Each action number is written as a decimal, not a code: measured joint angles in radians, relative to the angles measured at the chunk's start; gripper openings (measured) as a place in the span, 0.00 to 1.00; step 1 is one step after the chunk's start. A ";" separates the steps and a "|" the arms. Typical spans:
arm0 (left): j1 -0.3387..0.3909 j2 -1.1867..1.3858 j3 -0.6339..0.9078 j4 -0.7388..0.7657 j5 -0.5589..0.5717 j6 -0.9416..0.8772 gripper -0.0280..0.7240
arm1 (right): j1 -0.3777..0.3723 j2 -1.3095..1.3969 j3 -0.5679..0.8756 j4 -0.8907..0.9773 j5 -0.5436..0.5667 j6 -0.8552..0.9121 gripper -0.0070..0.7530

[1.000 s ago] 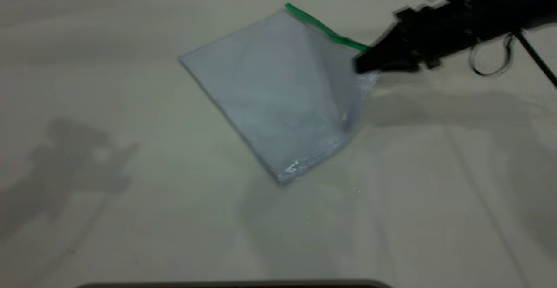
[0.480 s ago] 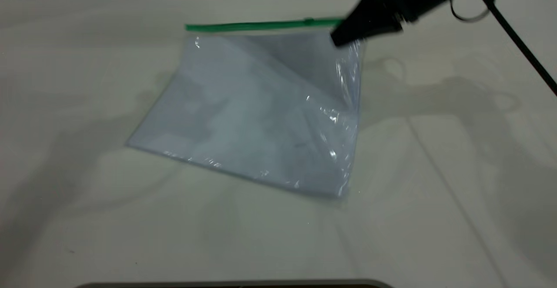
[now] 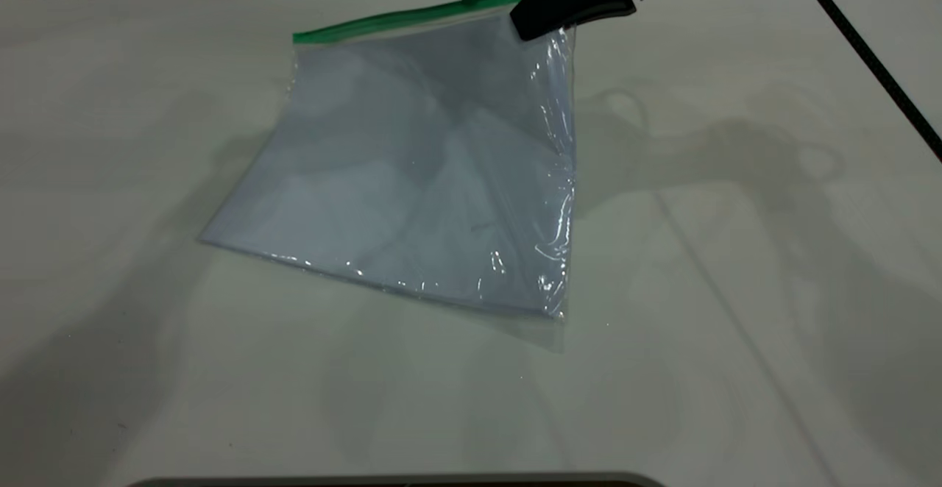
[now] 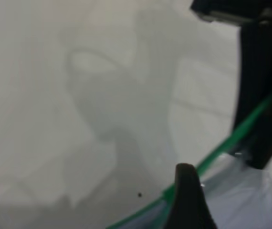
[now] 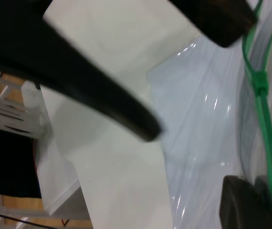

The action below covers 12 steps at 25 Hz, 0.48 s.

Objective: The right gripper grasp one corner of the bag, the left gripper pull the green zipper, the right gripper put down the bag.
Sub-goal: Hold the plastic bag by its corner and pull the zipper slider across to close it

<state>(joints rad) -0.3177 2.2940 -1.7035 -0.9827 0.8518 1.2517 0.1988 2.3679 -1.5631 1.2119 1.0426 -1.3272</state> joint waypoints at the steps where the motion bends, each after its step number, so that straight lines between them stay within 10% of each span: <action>1: 0.000 0.014 -0.010 0.001 0.000 0.000 0.82 | 0.000 0.000 0.000 -0.004 0.002 0.000 0.05; 12: 0.000 0.053 -0.028 0.004 -0.014 0.002 0.74 | 0.000 0.000 0.000 -0.022 0.008 0.006 0.05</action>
<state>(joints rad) -0.3177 2.3467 -1.7316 -0.9783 0.8377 1.2540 0.1988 2.3679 -1.5631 1.1903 1.0509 -1.3208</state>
